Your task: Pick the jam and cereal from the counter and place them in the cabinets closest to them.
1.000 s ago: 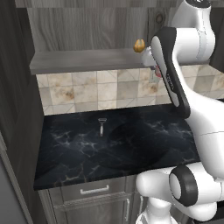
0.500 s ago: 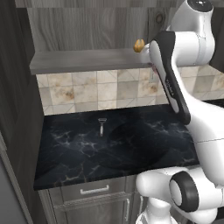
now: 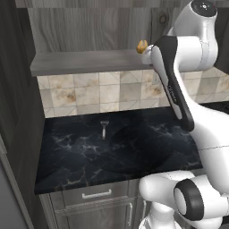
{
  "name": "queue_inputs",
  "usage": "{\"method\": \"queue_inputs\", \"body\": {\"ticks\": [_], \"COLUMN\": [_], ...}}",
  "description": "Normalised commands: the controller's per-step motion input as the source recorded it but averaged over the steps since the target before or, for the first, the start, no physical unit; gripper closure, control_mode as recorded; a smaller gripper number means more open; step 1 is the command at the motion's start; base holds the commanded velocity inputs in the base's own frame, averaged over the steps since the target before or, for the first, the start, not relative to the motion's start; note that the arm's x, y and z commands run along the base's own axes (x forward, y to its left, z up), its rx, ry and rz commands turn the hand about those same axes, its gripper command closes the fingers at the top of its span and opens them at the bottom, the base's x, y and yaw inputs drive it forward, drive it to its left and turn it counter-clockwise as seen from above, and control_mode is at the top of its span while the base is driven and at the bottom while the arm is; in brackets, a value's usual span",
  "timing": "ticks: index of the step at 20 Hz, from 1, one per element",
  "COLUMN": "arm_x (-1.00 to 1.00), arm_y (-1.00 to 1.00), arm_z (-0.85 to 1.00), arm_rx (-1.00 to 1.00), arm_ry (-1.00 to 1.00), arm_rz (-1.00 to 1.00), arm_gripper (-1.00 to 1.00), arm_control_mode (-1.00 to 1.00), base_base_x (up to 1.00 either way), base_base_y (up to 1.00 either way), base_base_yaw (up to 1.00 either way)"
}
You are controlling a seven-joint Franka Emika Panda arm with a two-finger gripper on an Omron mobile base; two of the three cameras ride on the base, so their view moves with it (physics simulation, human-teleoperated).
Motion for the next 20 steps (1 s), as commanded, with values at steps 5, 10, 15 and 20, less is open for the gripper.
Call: {"method": "queue_inputs", "body": {"ticks": [5, 10, 15, 20], "arm_x": [0.20, 0.22, 0.28, 0.29], "arm_y": [0.12, 0.12, 0.13, 0.07], "arm_z": [-0.03, 0.00, 0.00, 0.00], "arm_rx": [0.00, 0.00, 0.00, 0.00], "arm_ry": [0.00, 0.00, 0.00, 0.00], "arm_rz": [0.00, 0.00, 0.00, -0.01], "arm_gripper": [1.00, 1.00, 1.00, 1.00], "arm_control_mode": [-1.00, -1.00, -1.00, -1.00], "base_base_x": [0.00, 0.00, 0.00, 0.00], "base_base_y": [0.00, 0.00, 0.00, 0.00], "base_base_yaw": [0.00, 0.00, 0.00, 0.00]}}
